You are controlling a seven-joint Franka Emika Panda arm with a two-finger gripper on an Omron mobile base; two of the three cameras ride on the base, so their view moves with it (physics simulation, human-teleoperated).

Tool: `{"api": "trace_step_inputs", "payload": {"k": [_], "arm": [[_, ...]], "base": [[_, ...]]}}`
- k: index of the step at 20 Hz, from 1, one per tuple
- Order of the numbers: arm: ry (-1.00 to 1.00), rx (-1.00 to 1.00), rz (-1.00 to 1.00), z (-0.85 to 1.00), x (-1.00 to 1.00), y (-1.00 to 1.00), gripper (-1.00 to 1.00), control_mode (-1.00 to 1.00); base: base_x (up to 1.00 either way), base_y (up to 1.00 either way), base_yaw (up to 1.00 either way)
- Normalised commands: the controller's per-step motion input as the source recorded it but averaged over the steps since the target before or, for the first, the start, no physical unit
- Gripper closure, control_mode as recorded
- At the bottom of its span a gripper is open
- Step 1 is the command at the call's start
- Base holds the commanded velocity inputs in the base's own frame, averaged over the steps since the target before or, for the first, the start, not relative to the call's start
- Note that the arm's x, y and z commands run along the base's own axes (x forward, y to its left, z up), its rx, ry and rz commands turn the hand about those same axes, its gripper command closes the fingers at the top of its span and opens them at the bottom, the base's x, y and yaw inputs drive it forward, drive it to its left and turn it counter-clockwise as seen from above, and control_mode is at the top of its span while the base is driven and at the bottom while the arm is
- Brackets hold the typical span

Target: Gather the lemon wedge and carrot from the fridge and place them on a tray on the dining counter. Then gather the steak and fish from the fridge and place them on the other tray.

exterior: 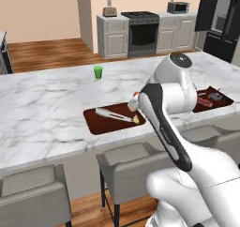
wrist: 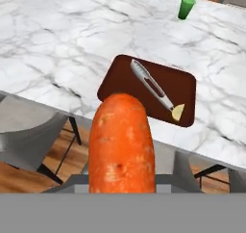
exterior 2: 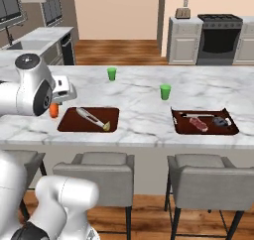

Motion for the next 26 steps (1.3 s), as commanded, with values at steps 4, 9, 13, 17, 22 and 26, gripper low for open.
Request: {"api": "trace_step_inputs", "payload": {"k": [4,9,13,17,22,26], "arm": [[0.00,0.00,0.15,-0.36,1.00,0.82,1.00,-1.00],[0.01,-0.05,0.02,-0.41,1.00,0.58,1.00,-1.00],[0.13,-0.21,0.23,-0.86,1.00,0.00,1.00,-1.00],[0.05,-0.10,0.16,-0.77,1.00,0.01,1.00,-1.00],[0.00,-0.11,0.03,-0.80,0.97,0.36,1.00,-1.00],[0.00,-0.13,0.00,-0.59,0.55,0.13,1.00,-1.00]], "base": [[0.00,0.00,0.00],[0.00,0.00,0.00],[0.00,0.00,0.00],[0.00,0.00,0.00],[0.00,0.00,0.00],[0.00,0.00,0.00]]}}
